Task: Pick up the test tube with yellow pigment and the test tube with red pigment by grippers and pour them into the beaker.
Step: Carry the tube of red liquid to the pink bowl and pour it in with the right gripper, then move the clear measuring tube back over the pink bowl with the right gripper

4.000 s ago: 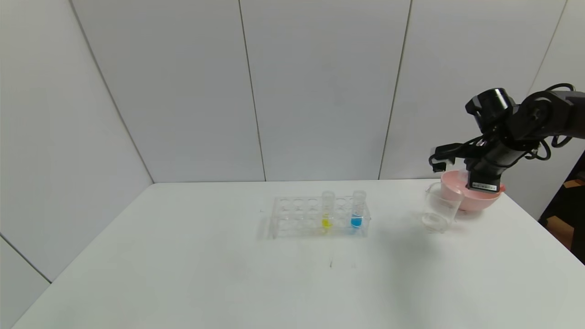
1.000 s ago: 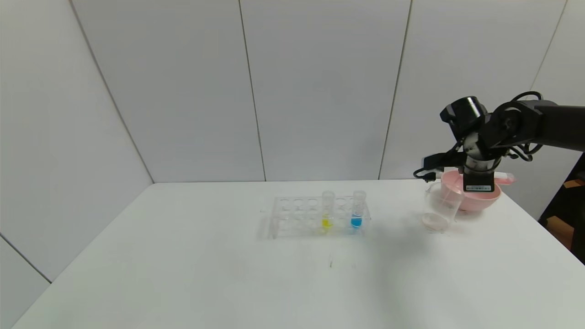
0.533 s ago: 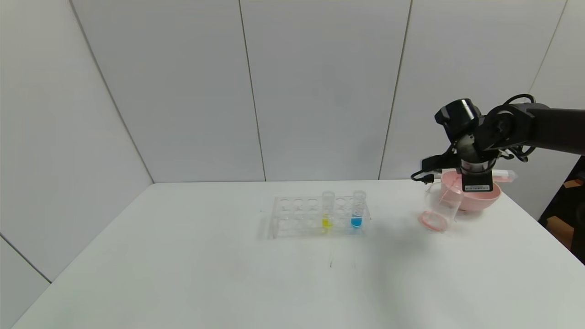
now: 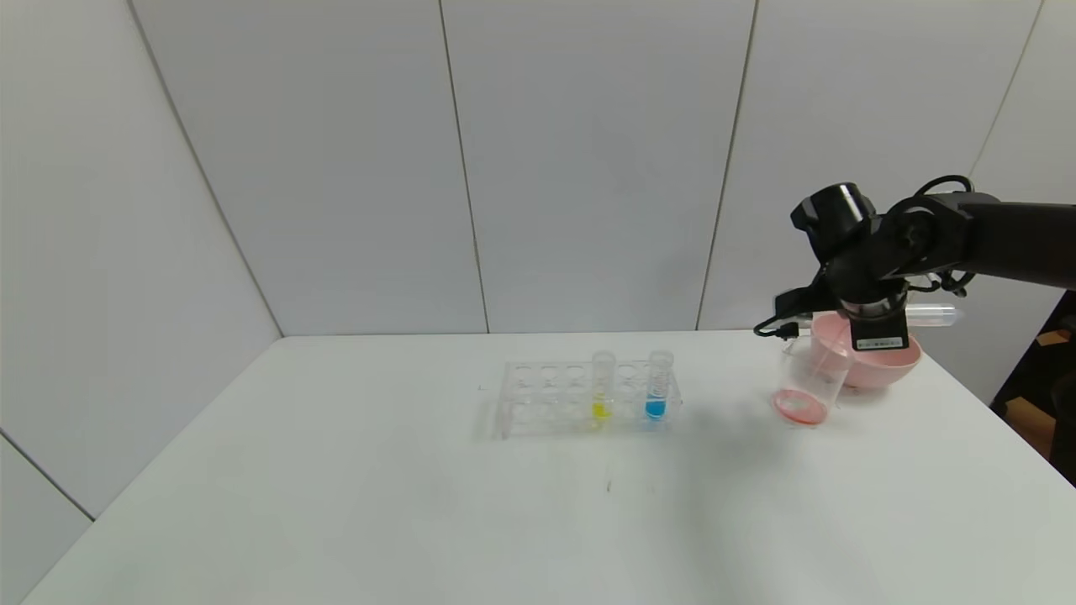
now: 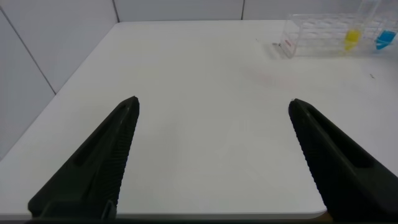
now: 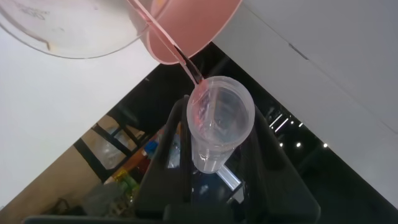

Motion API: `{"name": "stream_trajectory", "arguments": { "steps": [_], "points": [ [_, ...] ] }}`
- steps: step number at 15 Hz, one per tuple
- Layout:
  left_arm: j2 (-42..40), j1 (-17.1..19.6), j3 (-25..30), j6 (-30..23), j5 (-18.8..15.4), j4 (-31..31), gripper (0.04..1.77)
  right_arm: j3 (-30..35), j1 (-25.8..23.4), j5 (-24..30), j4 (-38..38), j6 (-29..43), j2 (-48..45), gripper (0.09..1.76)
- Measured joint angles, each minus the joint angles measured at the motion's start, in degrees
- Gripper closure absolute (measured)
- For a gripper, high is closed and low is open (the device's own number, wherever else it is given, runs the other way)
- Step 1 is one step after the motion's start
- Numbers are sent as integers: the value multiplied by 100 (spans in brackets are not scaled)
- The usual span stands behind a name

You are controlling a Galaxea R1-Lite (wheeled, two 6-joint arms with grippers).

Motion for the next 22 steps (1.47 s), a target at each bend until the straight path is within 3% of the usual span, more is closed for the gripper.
{"name": "stream_trajectory", "arguments": {
  "steps": [3, 18, 20, 22],
  "points": [
    [0, 0, 0, 0, 0, -1, 9, 0, 76, -247, -55, -115, -13, 134],
    [0, 0, 0, 0, -2, -4, 9, 0, 74, -202, -296, -219, -149, 134],
    [0, 0, 0, 0, 0, -1, 9, 0, -2, 238, -301, -183, -249, 134],
    [0, 0, 0, 2, 0, -4, 9, 5, -223, 1492, -299, -9, -369, 134]
  ]
}}
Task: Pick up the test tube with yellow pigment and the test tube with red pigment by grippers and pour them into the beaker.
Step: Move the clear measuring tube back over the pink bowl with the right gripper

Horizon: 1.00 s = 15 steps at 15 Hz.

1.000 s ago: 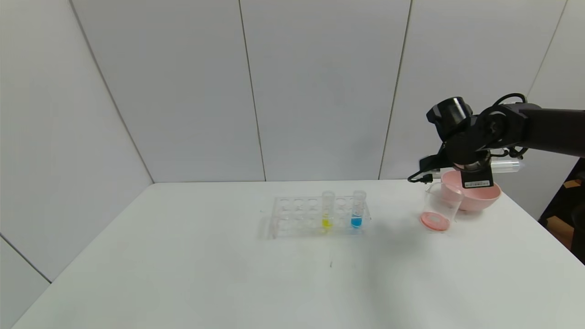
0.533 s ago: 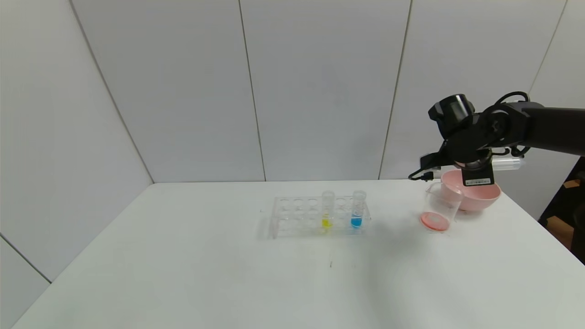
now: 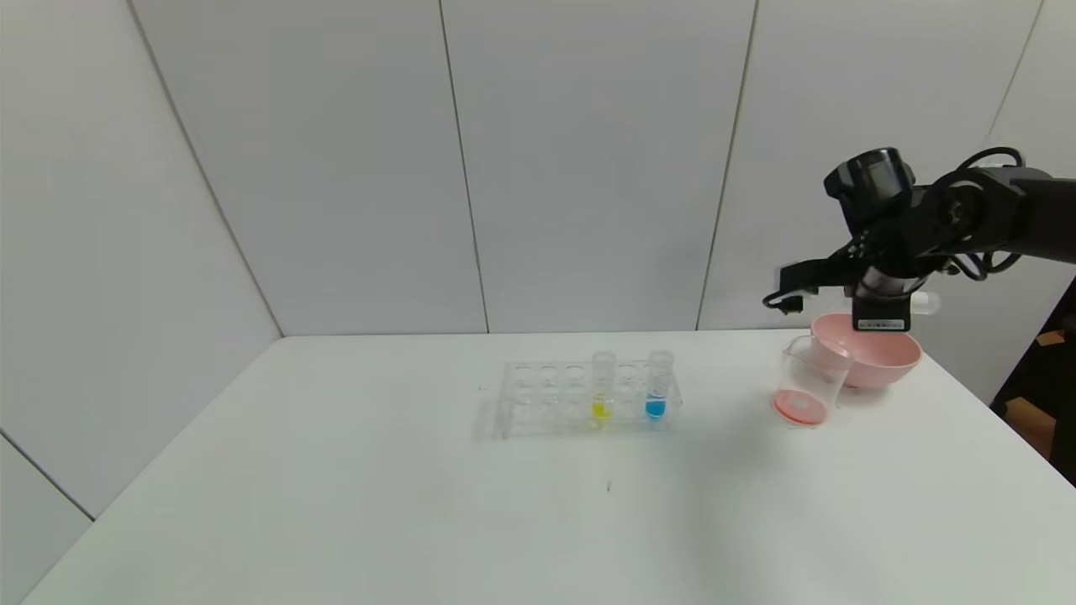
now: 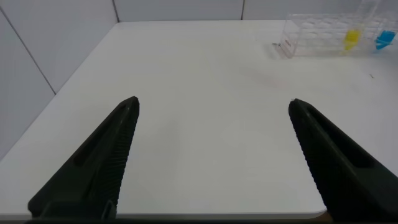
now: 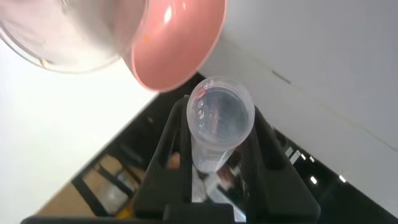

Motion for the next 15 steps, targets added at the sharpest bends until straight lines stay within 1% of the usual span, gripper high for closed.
{"name": "stream_trajectory", "arguments": {
  "steps": [1, 3, 4, 5, 6, 8, 10, 12, 14, 15],
  "points": [
    [0, 0, 0, -2, 0, 2, 9, 6, -99, 577, -2, 211, -37, 134],
    [0, 0, 0, -2, 0, 2, 9, 11, -357, 1983, -37, 914, -107, 134],
    [0, 0, 0, -2, 0, 2, 9, 13, -488, 2566, -132, 1248, -130, 134],
    [0, 0, 0, -2, -2, 2, 9, 13, -630, 2981, -340, 1560, -151, 134],
    [0, 0, 0, 0, 0, 2, 9, 13, -774, 3277, -580, 1837, -168, 134],
    [0, 0, 0, -2, -2, 2, 9, 15, -947, 3644, -855, 2377, -190, 134],
    [0, 0, 0, -2, 0, 2, 9, 15, -1018, 4011, -1219, 3277, -201, 134],
    [0, 0, 0, -2, 0, 2, 9, 15, -1057, 4241, -1653, 4378, -218, 134],
    [0, 0, 0, -2, 0, 2, 9, 15, -1118, 4446, -2332, 5119, -227, 134],
    [0, 0, 0, -2, 0, 2, 9, 15, -1156, 4498, -2598, 5354, -229, 134]
  ]
}}
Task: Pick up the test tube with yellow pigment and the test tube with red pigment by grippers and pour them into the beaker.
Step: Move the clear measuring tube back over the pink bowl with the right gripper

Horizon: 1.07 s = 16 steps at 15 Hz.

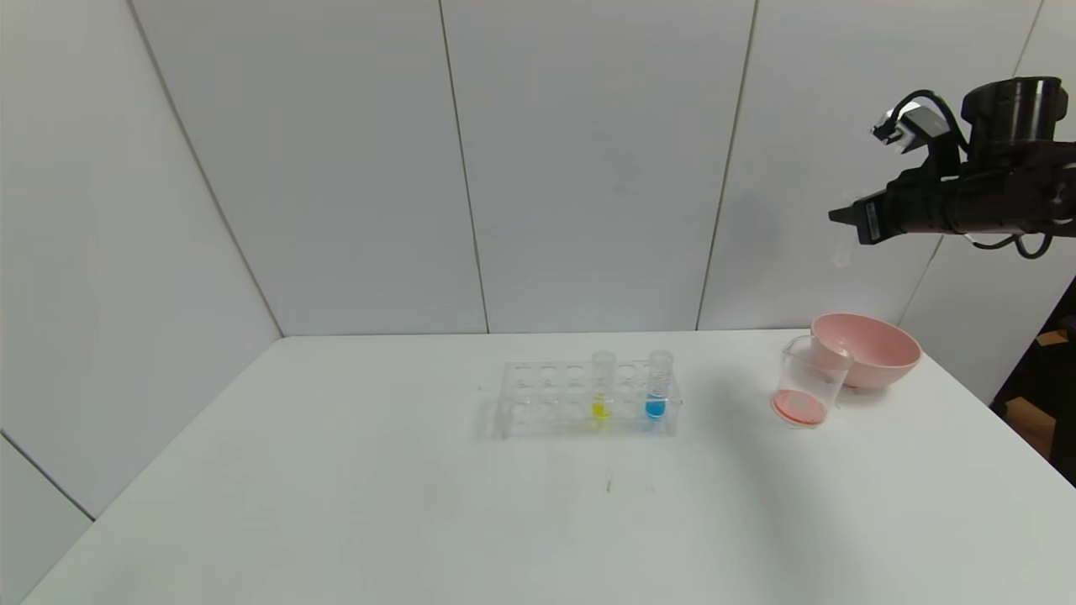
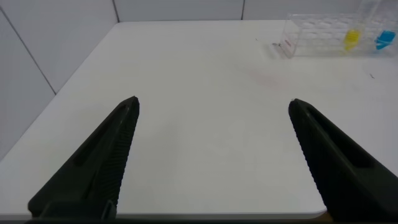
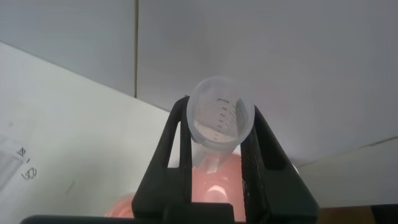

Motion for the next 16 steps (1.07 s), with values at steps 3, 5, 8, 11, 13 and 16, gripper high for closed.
{"name": "stream_trajectory", "arguments": {
  "steps": [3, 5, 8, 11, 13, 16],
  "points": [
    [0, 0, 0, 0, 0, 1, 9, -1, -152, 52, -208, 441, -28, 134],
    [0, 0, 0, 0, 0, 0, 9, -1, -262, 71, -446, 881, -39, 134],
    [0, 0, 0, 2, 0, 0, 9, -1, -406, 57, -1157, 1430, 33, 134],
    [0, 0, 0, 0, 0, 0, 9, 88, -563, 40, -1308, 1506, 141, 134],
    [0, 0, 0, 0, 0, 1, 9, 165, -614, 40, -1326, 1486, 236, 134],
    [0, 0, 0, 2, -2, 74, 9, 492, -651, 46, -1403, 1468, 315, 134]
  ]
}}
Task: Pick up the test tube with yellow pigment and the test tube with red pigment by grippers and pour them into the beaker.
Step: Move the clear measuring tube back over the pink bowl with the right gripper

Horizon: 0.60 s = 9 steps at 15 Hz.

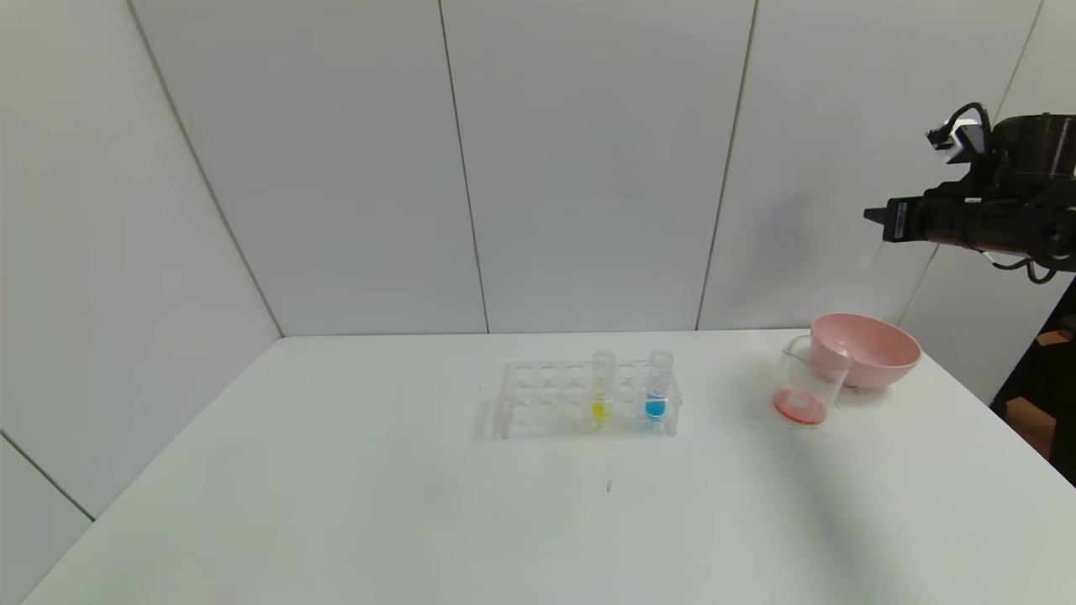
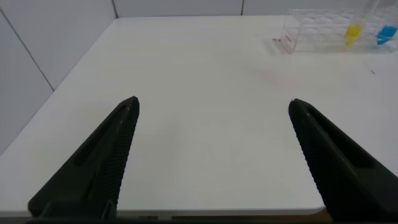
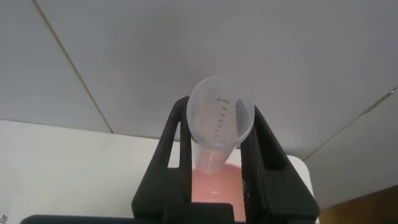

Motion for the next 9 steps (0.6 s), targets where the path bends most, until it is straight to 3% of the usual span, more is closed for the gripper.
{"name": "stream_trajectory", "arguments": {
  "steps": [2, 6, 9],
  "points": [
    [0, 0, 0, 0, 2, -71, 9, 395, -38, -9, -158, -30, -11, 134],
    [0, 0, 0, 0, 0, -74, 9, 1381, -102, 55, -1429, -13, -4, 134],
    [0, 0, 0, 0, 2, -74, 9, 1808, -135, 57, -1585, -17, 33, 134]
  ]
}}
